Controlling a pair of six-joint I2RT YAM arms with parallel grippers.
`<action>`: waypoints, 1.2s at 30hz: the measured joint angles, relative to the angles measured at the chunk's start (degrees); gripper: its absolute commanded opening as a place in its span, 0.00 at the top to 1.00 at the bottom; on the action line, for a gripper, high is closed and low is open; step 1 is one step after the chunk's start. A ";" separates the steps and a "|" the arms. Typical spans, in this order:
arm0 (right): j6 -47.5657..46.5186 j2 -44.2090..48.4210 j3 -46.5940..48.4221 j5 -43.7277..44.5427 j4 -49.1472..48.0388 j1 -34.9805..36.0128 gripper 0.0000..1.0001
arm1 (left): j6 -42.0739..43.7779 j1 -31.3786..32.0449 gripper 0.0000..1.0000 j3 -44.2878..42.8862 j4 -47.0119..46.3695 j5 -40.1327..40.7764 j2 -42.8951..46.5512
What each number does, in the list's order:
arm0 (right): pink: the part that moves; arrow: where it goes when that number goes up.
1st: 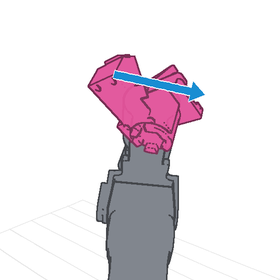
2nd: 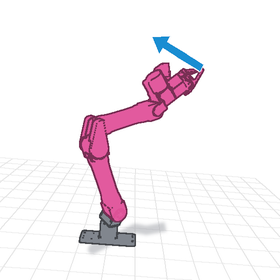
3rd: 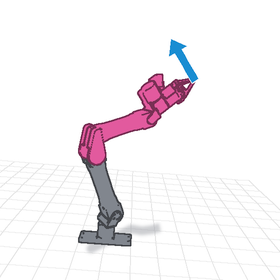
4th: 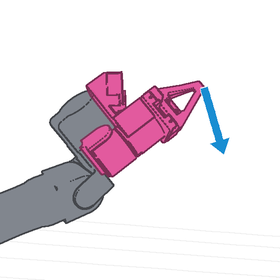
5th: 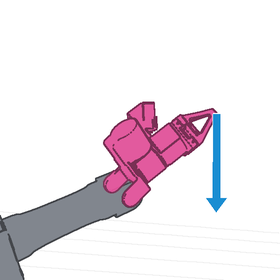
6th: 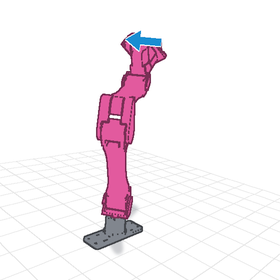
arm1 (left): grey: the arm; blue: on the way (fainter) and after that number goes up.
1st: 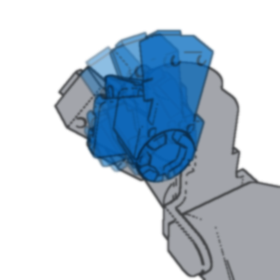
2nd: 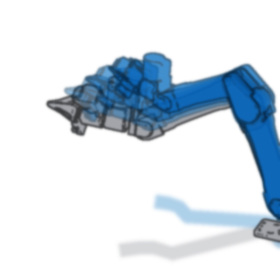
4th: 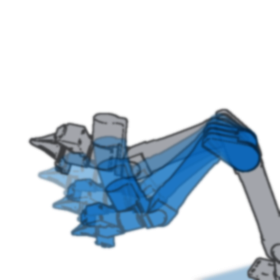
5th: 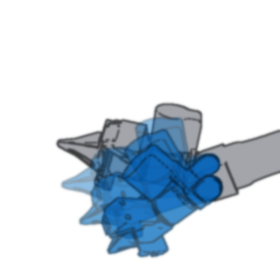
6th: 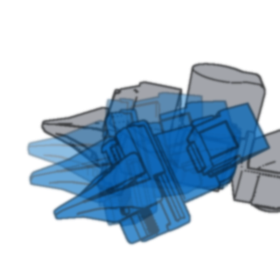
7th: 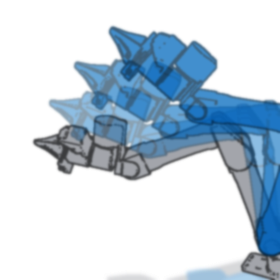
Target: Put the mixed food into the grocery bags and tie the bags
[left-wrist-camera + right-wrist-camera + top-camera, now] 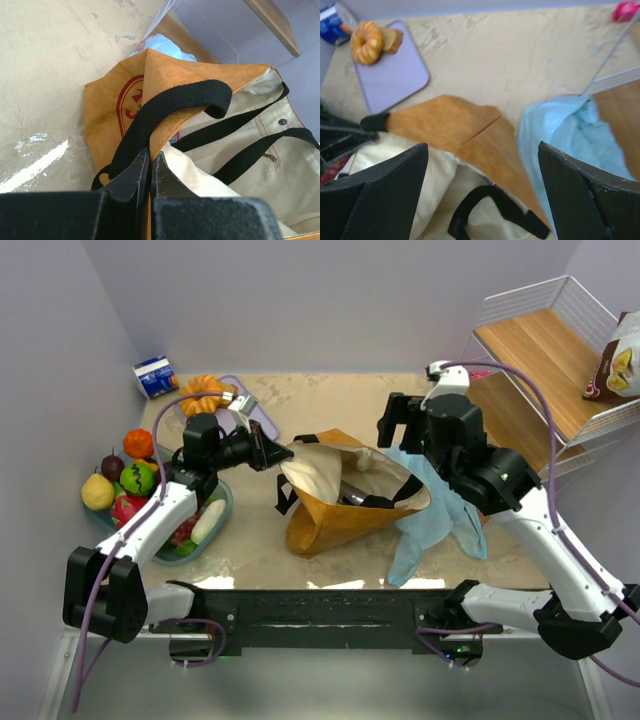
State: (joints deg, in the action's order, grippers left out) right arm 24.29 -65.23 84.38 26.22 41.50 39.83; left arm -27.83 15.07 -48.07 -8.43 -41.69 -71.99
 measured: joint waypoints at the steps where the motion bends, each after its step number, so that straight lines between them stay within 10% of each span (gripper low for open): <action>1: -0.33 -0.55 2.32 1.86 1.27 0.00 0.01 | 0.00 -0.02 1.00 0.07 -0.07 -0.02 0.00; 9: -2.23 -12.24 29.83 29.44 13.79 -3.28 0.01 | 0.00 0.00 1.00 0.39 -0.42 -0.09 0.02; 18: -16.90 -10.49 21.68 48.70 -1.77 -22.47 0.02 | 0.02 -0.02 1.00 1.01 -0.57 -0.04 0.22; 36: -23.87 -10.32 20.90 39.67 -11.21 -46.64 0.06 | -0.02 -0.02 1.00 1.92 -1.64 -0.31 -1.49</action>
State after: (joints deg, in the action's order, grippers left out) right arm 0.43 -75.55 105.27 65.89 30.28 -6.81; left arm -27.86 15.05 -46.15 -10.07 -42.00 -73.47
